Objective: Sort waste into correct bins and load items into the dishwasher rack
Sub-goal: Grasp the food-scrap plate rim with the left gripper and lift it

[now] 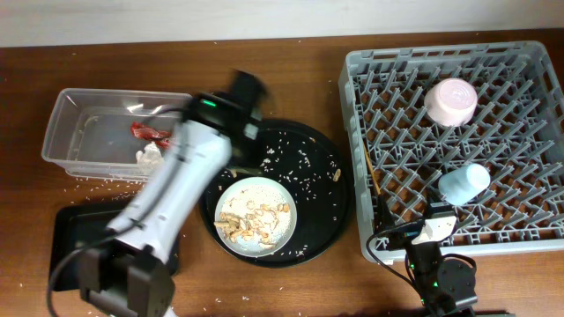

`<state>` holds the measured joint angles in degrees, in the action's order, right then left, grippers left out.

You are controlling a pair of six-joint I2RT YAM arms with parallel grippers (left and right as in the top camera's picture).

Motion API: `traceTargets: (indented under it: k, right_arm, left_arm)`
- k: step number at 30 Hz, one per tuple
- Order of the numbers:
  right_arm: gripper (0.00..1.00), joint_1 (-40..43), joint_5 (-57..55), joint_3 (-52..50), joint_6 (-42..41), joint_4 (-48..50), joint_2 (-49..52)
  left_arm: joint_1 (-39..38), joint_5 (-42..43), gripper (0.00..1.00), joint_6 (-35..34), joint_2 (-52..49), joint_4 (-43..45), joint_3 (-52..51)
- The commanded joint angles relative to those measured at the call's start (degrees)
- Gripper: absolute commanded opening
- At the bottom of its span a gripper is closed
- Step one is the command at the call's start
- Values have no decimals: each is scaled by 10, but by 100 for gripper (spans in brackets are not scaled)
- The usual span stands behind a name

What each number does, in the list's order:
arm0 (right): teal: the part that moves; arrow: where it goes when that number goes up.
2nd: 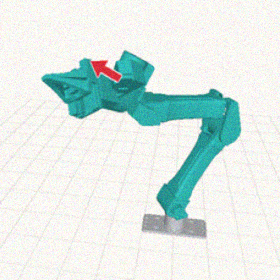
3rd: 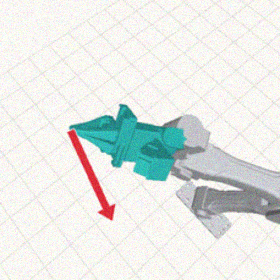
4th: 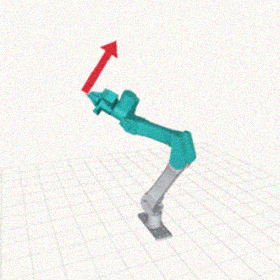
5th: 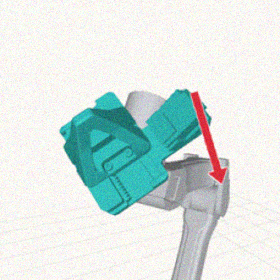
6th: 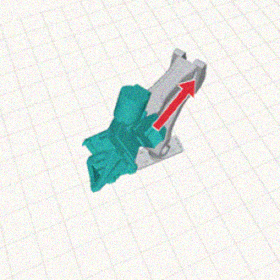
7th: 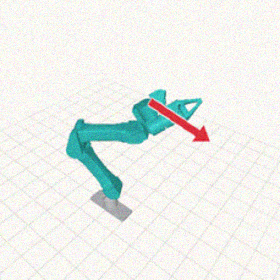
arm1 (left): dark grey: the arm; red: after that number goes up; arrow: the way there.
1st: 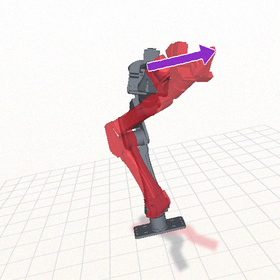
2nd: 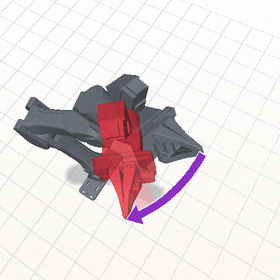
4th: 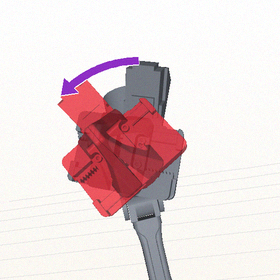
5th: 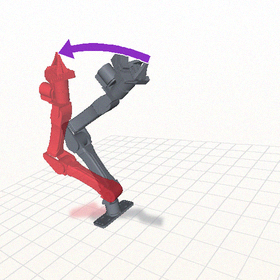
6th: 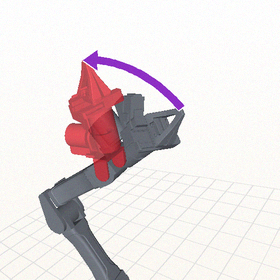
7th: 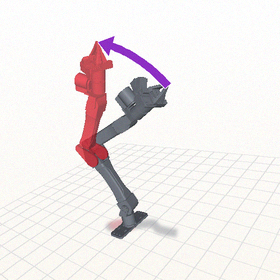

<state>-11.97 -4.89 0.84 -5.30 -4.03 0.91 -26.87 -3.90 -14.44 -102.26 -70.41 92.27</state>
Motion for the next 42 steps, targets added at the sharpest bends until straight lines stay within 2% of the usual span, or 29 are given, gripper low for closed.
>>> traceTargets:
  k: [1, 5, 10, 15, 20, 26, 30, 33, 35, 39, 42]
  right_arm:
    - [98, 4, 3, -5, 4, -1, -5]
    - [98, 4, 3, -5, 4, -1, -5]
    - [98, 4, 3, -5, 4, -1, -5]
    - [98, 4, 3, -5, 4, -1, -5]
    - [98, 4, 3, -5, 4, -1, -5]
    - [98, 4, 3, -5, 4, -1, -5]
    - [98, 4, 3, -5, 4, -1, -5]
    - [98, 4, 3, -5, 4, -1, -5]
    - [98, 4, 3, -5, 4, -1, -5]
    - [98, 4, 3, -5, 4, -1, -5]
    - [98, 4, 3, -5, 4, -1, -5]
  left_arm:
    - [-102, -37, 59, -48, 15, -2, -37]
    - [-174, -37, 59, -104, 14, 30, -96]
    - [-231, -67, 58, -129, 2, 95, -181]
    - [-264, -36, 44, -71, -34, 100, -202]
    - [-296, -36, 31, -51, -66, 101, -202]
    - [-297, -39, 26, -34, -86, 100, -202]
    - [-296, -61, 19, -28, -104, 102, -202]
    - [-290, -61, 12, -26, -116, 104, -202]
    - [-287, -65, 0, -26, -116, 103, -202]
    - [-275, -81, 0, -47, -116, 87, -194]
    - [-256, -130, 0, -88, -111, 22, -154]
